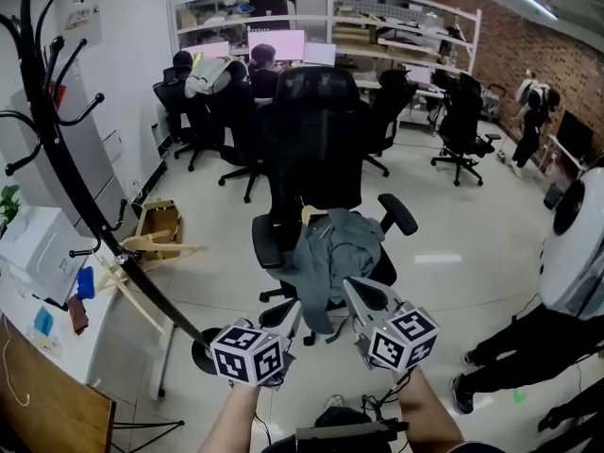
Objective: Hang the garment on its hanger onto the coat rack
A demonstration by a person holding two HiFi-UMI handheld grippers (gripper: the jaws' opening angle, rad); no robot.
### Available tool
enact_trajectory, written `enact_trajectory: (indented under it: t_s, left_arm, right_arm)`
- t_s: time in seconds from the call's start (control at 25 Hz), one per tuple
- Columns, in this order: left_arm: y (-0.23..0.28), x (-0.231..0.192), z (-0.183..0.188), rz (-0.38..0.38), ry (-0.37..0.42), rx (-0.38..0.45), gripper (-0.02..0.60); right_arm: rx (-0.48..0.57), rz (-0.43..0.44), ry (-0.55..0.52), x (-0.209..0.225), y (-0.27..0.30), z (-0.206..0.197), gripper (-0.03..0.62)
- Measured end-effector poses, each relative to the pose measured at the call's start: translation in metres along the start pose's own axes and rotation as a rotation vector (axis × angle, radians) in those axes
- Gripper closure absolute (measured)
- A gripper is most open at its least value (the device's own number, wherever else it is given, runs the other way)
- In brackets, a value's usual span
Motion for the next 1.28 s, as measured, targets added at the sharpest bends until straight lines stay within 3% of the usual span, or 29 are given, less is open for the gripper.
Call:
enact_trajectory:
  t_s: [0.4, 0.72, 0.96, 1.28]
  left_arm:
    - [0.089, -0.009, 0.036, 0.066, 0.029, -0.038, 0.577]
    - [0.160, -0.054, 0.065, 0.023, 0.048, -0.051, 0.577]
    - [0.197, -0.103, 0.080, 0.002, 0.059, -0.047, 0.577]
    - [0.239, -0.150, 0.095, -0.019, 0.057, -0.050, 0.577]
  right_arm:
    - [-0.042, 0.032, 0.071, 0.084, 0.036, 0.004, 0.591]
    - [-0.043, -0.053, 0.081, 0.148, 0.078, 0.013, 0.591]
    - [-0.051, -0.095, 0.019, 0.170, 0.131, 0.028, 0.591]
    - [-0.097, -0.145, 0.015, 0.200, 0.180, 0.026, 0.591]
Point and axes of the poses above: the fingertips, and each gripper's own axes: y forward along the fingers, x to its right, z out of its top, the point moved 6 cm from there along -y, backward along the fingers, and after that the axes turned 4 degrees about -z, right-handed, at the moved point
